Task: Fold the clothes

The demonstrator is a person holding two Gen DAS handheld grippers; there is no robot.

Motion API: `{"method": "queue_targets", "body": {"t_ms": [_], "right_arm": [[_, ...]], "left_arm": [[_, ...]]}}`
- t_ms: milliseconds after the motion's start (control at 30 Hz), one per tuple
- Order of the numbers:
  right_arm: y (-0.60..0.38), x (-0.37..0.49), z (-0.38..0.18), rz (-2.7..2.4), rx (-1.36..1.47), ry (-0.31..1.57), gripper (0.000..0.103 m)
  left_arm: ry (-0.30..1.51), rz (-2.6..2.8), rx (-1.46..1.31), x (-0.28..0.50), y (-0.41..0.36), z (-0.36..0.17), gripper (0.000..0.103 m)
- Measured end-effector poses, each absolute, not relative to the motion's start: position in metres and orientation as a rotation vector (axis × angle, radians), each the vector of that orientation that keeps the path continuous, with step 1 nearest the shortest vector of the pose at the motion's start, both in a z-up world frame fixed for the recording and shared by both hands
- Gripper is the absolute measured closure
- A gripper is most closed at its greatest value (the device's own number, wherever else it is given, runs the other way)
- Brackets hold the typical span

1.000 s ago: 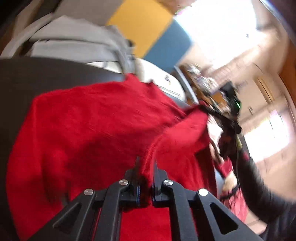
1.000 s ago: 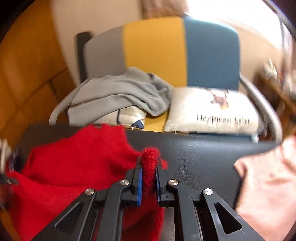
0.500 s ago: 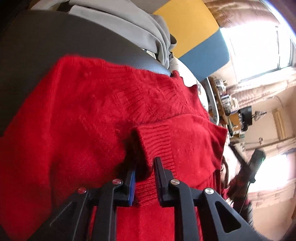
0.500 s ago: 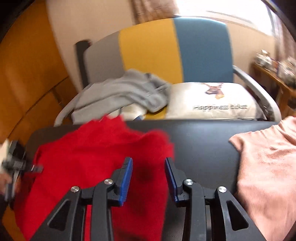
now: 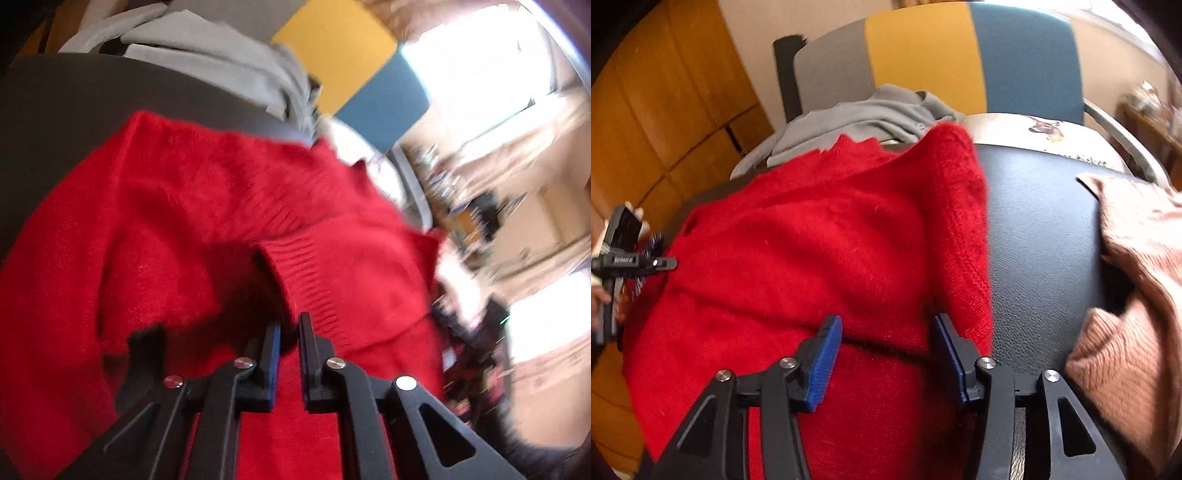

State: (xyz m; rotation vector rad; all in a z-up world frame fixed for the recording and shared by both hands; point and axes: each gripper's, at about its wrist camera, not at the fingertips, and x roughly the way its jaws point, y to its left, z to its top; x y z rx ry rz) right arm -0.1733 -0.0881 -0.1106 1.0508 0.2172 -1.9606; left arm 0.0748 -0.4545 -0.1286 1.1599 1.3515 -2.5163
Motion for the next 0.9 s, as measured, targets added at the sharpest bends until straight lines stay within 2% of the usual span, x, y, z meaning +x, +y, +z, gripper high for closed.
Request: {"method": "queue_targets", "body": {"t_ms": [133, 200, 367, 433, 500, 533, 633, 667, 700, 733, 900], "right_arm": [[-0.087, -0.161, -0.105, -1.975, 1.005, 0.205, 0.043], [-0.095, -0.151, -0.100, -1.982, 0.974, 0.228, 0.041], [-0.127, -0.124, -0.095, -1.923, 0.866, 0.359, 0.040], [-0.143, -0.112, -0.097, -1.869, 0.824, 0.437, 0.040], [-0.163, -0.099, -0.102, -1.818, 0.775, 0.540, 0.040], [-0.169, -0.096, -0.106, -1.803, 0.774, 0.572, 0.040], [-0.189, -0.089, -0.118, -1.758, 0.773, 0.668, 0.043], [-0.193, -0.088, -0.121, -1.760, 0.775, 0.693, 0.046], [-0.193, -0.089, -0.120, -1.760, 0.777, 0.675, 0.064], [-0.193, -0.089, -0.119, -1.761, 0.779, 0.658, 0.088], [-0.202, -0.083, -0.100, -1.773, 0.770, 0.606, 0.093]], "left_arm": [[1.408, -2.470, 1.091, 0.070, -0.468, -0.128, 0.073], [1.427, -2.451, 1.112, 0.063, -0.471, -0.130, 0.065], [1.356, -2.402, 1.216, 0.040, -0.465, -0.142, 0.066], [1.333, -2.417, 1.211, 0.038, -0.462, -0.142, 0.069], [1.298, -2.415, 1.211, 0.036, -0.461, -0.141, 0.096], [1.297, -2.426, 1.207, 0.037, -0.460, -0.139, 0.100], [1.253, -2.485, 1.152, 0.043, -0.458, -0.125, 0.101], [1.263, -2.503, 1.123, 0.046, -0.460, -0.119, 0.101], [1.266, -2.519, 1.097, 0.047, -0.463, -0.112, 0.101], [1.268, -2.535, 1.070, 0.049, -0.465, -0.105, 0.101], [1.260, -2.556, 1.016, 0.046, -0.486, -0.076, 0.101]]}}
